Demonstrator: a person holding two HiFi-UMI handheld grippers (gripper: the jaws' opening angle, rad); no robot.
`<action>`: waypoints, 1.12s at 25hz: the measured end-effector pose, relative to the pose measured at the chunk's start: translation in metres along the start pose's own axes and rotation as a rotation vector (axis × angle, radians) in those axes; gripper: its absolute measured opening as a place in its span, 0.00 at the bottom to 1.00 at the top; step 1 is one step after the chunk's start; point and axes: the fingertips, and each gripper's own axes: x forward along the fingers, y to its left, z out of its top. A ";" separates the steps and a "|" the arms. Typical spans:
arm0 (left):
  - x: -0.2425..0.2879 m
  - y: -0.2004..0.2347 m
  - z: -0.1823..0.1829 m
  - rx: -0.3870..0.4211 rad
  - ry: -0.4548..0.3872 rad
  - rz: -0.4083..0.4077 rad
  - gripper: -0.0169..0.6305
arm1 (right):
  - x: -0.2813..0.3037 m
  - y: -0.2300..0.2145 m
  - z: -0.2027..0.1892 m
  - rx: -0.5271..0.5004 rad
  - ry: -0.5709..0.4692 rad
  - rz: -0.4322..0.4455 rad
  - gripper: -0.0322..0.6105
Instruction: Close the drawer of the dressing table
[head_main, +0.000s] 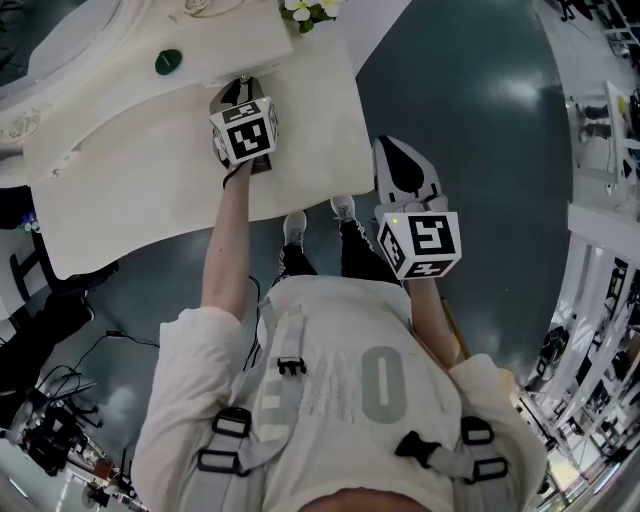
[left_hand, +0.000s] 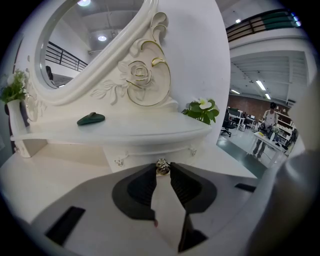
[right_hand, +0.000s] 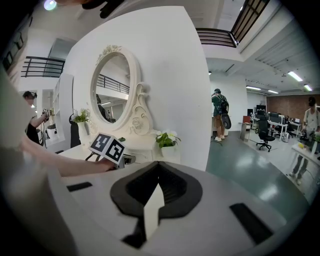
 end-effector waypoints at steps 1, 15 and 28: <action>0.001 0.000 0.001 -0.001 0.001 0.001 0.18 | 0.001 -0.001 0.000 -0.001 0.001 0.000 0.06; 0.008 0.002 0.005 0.005 -0.009 0.003 0.18 | 0.013 -0.003 -0.001 0.002 0.008 0.004 0.06; 0.005 0.000 0.008 -0.011 -0.009 0.015 0.18 | 0.004 -0.001 0.003 -0.009 -0.008 0.014 0.06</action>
